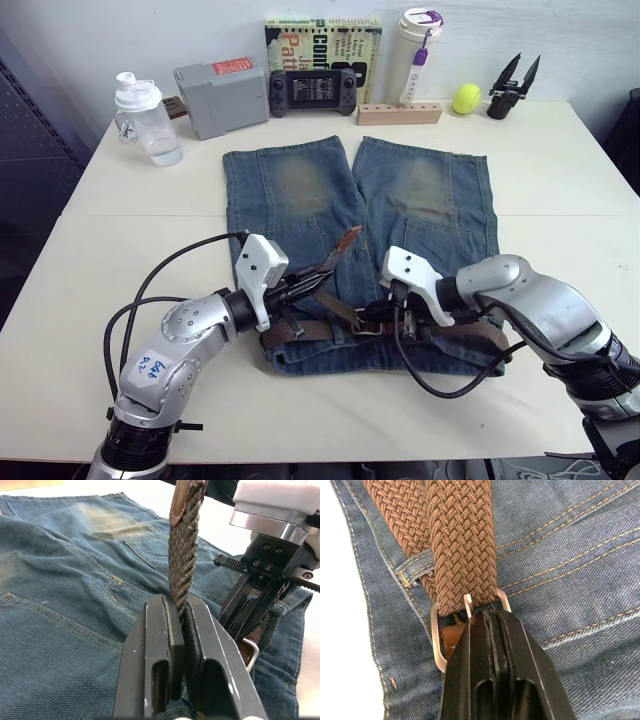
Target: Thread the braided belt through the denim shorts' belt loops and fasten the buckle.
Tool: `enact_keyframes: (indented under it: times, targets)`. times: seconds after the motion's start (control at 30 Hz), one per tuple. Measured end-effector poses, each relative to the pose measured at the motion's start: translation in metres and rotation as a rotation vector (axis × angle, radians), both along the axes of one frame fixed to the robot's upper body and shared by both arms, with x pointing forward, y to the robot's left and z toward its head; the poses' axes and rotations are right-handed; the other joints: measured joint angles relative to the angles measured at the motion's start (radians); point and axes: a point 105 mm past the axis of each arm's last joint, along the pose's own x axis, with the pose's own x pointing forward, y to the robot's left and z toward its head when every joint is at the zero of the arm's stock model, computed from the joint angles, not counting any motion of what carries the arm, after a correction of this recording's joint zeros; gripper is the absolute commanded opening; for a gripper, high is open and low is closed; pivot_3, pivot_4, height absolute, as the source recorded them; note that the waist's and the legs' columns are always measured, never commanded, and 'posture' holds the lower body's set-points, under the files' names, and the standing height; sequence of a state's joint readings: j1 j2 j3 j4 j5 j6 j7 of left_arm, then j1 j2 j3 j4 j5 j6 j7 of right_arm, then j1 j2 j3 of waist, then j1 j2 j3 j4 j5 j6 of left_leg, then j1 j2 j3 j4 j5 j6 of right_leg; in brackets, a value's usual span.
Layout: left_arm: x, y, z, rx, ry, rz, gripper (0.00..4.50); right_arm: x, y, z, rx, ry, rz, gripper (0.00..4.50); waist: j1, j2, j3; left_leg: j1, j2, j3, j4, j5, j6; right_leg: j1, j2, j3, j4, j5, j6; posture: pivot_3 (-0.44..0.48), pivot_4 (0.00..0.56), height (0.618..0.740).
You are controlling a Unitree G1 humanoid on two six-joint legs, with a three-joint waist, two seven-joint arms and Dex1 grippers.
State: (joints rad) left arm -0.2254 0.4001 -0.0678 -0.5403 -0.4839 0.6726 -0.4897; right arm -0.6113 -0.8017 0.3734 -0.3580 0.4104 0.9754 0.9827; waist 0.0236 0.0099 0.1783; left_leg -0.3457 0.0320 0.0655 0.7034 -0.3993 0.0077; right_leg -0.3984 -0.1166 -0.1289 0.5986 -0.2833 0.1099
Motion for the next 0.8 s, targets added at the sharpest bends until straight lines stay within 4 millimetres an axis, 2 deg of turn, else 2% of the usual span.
enact_keyframes:
  times: [0.23,0.47,0.8]
  targets:
    - [0.000,0.000,0.000,0.002,-0.003,0.003,0.00,0.001,-0.003,0.010,0.026,-0.004,-0.005,0.05,0.000,0.000,0.000,0.000,0.000,0.000,0.000,0.000,0.000,0.000,0.000,0.000,0.000,0.000,0.000,0.000,0.150,0.731]
    - [0.001,0.001,0.000,0.006,-0.008,0.006,0.00,-0.003,0.000,0.011,0.027,-0.001,0.012,0.05,0.000,0.000,0.000,0.000,0.000,0.000,0.000,0.000,0.000,0.000,0.000,0.000,0.000,0.000,0.000,0.000,0.150,0.731]
    - [0.001,0.001,0.000,0.010,-0.010,0.011,0.00,-0.006,0.002,0.003,0.003,0.015,0.021,0.05,0.000,0.000,0.000,0.000,0.000,0.000,0.000,0.000,0.000,0.000,0.000,0.000,0.000,0.000,0.000,0.000,0.150,0.731]
